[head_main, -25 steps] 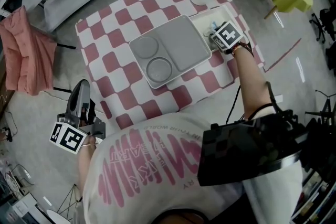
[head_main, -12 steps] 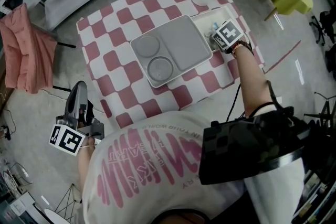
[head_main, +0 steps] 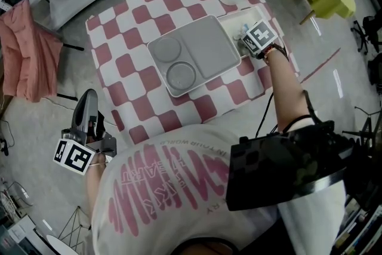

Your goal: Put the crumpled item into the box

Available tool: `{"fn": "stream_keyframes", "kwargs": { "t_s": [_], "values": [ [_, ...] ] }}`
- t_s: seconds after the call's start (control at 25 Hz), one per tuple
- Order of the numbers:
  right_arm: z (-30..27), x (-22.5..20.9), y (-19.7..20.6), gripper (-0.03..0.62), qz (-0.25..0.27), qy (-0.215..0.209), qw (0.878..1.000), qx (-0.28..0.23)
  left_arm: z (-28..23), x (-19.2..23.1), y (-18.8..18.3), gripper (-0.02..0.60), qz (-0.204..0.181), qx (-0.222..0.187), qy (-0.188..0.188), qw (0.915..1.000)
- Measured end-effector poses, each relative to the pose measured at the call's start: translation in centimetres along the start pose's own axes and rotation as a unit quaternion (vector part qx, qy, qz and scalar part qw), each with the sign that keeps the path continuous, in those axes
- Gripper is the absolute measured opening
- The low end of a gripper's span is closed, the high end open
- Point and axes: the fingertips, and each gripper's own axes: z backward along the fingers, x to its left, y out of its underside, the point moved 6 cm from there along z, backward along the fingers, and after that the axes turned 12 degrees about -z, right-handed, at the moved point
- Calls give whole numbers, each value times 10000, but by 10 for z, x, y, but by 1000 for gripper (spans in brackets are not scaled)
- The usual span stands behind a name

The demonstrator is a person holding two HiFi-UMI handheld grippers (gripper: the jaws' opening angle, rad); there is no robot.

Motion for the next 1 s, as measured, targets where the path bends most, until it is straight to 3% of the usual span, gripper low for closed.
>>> {"fn": "stream_keyframes", "kwargs": {
  "t_s": [1.0],
  "values": [
    [3,-7,1,166,-132,111,9996,-202,1,3,3,8,-60,-98,-182,9998]
  ]
}}
